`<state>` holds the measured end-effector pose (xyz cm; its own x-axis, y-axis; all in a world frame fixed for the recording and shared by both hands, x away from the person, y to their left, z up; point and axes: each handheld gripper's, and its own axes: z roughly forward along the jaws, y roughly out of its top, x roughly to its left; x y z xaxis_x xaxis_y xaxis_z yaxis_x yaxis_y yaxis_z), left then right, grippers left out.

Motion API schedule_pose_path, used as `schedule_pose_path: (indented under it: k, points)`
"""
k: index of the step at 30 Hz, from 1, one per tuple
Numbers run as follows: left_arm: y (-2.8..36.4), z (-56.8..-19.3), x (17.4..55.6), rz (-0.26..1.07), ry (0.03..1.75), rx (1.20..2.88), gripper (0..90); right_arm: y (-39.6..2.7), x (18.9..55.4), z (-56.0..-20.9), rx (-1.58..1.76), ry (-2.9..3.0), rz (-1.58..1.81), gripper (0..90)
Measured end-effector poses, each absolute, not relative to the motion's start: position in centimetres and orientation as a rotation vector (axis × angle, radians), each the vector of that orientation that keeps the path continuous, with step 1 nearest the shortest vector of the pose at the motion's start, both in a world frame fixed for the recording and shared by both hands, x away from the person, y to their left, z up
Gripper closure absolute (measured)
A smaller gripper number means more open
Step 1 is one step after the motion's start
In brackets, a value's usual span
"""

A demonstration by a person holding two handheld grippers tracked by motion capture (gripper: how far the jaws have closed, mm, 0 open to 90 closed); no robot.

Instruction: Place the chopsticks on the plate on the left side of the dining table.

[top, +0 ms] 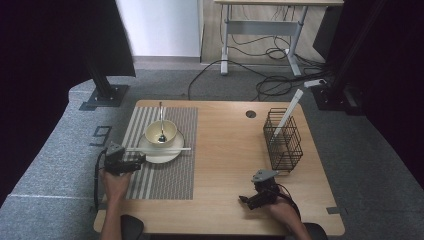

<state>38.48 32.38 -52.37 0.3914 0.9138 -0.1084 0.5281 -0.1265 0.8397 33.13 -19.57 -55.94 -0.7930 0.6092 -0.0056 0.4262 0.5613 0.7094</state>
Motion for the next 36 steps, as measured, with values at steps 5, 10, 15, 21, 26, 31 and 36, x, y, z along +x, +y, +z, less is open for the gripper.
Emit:
schedule_pose_path:
  k: [5, 10, 15, 21, 26, 31, 36]
  points:
    - [29.6, -49.9, 36.5, 0.558, 1.111, 1.842, 0.0, -19.6, 33.1, -55.9, 0.859, 2.548, 1.056, 0.0]
    - [25.9, -49.6, 35.0, 0.47, 0.962, 1.933, 0.0, -19.6, 33.1, -55.9, 0.86, 2.548, 1.056, 0.0]
    - [23.0, -51.9, 34.8, 0.387, 0.889, 2.077, 0.0, -19.6, 33.2, -55.9, 0.86, 2.547, 1.056, 0.0]
    - [21.1, -54.3, 35.2, 0.31, 0.868, 2.182, 0.0, -19.6, 33.2, -55.9, 0.861, 2.546, 1.057, 0.0]
    - [20.4, -55.4, 35.5, 0.275, 0.864, 2.257, 0.0, -19.6, 33.2, -55.9, 0.861, 2.546, 1.057, 0.0]
    - [20.1, -55.4, 35.5, 0.307, 0.859, 2.279, 0.0, -19.6, 33.2, -55.9, 0.86, 2.548, 1.056, 0.0]
    - [20.1, -55.4, 35.5, 0.307, 0.86, 2.279, 0.0, -19.6, 33.1, -55.9, 0.862, 2.547, 1.057, 0.0]
